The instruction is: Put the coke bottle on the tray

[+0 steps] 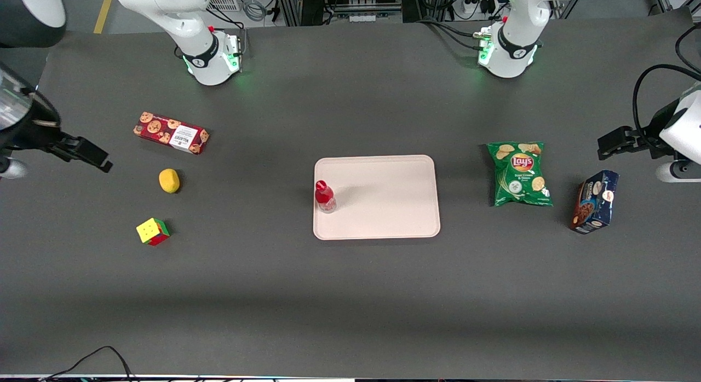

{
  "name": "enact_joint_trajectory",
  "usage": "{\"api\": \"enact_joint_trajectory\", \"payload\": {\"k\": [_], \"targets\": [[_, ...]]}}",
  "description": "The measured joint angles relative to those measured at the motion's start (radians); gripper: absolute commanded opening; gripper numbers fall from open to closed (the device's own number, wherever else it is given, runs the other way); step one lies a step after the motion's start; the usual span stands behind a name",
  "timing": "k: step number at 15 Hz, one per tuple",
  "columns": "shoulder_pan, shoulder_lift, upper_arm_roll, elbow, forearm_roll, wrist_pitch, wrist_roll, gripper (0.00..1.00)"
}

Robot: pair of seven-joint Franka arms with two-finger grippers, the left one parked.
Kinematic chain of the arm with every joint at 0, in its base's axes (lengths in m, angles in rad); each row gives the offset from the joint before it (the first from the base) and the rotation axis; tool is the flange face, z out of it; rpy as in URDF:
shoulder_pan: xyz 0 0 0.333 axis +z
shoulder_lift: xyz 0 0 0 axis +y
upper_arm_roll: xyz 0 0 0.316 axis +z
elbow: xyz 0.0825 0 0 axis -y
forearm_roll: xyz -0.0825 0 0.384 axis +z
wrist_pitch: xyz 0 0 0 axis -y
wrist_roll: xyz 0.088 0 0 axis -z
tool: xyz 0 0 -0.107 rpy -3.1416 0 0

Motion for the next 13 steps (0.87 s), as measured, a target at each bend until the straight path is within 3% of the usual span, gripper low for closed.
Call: {"api": "enact_joint_trajectory", "payload": {"k": [3, 13], "targets": [[-0.034, 0.000, -0.005, 0.005, 0.000, -0.001, -0.030, 1.00], [-0.023, 0.105, -0.005, 0.126, 0.000, -0.074, -0.031, 1.00]]}}
